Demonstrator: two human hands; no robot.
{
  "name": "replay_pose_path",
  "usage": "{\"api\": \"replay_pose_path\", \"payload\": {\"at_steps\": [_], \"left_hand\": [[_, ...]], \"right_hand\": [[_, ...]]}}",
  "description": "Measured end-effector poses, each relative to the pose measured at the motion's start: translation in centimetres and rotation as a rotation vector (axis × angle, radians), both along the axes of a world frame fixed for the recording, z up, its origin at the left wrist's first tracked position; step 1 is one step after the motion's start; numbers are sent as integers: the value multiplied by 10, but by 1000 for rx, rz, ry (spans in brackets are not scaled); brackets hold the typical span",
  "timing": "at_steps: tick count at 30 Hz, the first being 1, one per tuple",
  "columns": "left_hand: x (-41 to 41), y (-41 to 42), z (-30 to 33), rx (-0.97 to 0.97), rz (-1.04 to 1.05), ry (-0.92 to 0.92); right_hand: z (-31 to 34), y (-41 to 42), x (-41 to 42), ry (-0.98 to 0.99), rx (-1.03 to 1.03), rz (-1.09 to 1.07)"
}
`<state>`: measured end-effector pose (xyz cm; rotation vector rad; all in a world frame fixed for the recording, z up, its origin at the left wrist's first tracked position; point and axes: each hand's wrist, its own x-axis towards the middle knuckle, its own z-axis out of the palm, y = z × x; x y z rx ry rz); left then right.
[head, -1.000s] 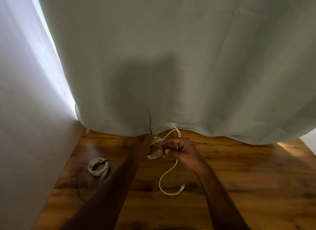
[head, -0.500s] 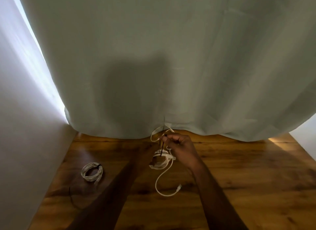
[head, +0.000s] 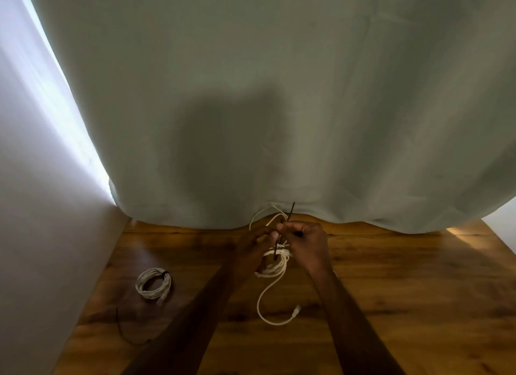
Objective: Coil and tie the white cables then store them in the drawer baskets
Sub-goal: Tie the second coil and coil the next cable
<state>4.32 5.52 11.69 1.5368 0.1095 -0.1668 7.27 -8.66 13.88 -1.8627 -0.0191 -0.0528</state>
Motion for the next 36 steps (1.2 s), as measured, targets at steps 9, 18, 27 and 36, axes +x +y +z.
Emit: {"api": "replay_pose_path", "payload": {"at_steps": [9,18,27,36], "left_hand": [[1,-3,8,-67,43,15],[-3,2,6,-188,48,86],[-16,-5,15,-216,37,62],[-21,-9,25,-210,-10,28]], "right_hand": [[-8,1,1,23,-80,-20],[-4,-5,-4,107,178,53],[3,-16,12,159,518,-244],[-16,-31,22,293,576,-460]]}}
